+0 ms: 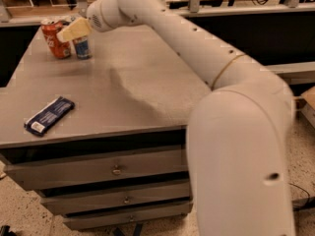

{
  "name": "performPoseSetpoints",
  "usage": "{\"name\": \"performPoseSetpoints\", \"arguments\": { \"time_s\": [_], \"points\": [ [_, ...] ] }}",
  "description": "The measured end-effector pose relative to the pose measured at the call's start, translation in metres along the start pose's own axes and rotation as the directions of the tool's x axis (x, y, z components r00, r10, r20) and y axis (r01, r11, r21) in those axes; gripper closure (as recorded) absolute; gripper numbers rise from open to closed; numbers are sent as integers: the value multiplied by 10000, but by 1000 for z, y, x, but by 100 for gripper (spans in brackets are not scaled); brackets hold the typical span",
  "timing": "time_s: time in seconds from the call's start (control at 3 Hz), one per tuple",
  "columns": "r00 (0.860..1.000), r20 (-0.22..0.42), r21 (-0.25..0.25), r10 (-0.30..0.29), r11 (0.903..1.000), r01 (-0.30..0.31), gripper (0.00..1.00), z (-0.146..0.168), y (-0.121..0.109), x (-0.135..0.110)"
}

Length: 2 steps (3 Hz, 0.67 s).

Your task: Move redbull can near coke can

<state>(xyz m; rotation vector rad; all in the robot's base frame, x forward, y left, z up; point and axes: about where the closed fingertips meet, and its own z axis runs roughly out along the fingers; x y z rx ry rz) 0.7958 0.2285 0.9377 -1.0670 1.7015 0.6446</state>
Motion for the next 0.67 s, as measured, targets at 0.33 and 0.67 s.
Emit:
{"name": "performPoseSetpoints", "arguments": {
  "time_s": [0.33,0.67],
  "points": [
    [9984,-318,560,-459,9973,477,0,-33,-9,5],
    [9997,-165,1103,-184,9937,201,0,-63,-20,15]
  ]
}}
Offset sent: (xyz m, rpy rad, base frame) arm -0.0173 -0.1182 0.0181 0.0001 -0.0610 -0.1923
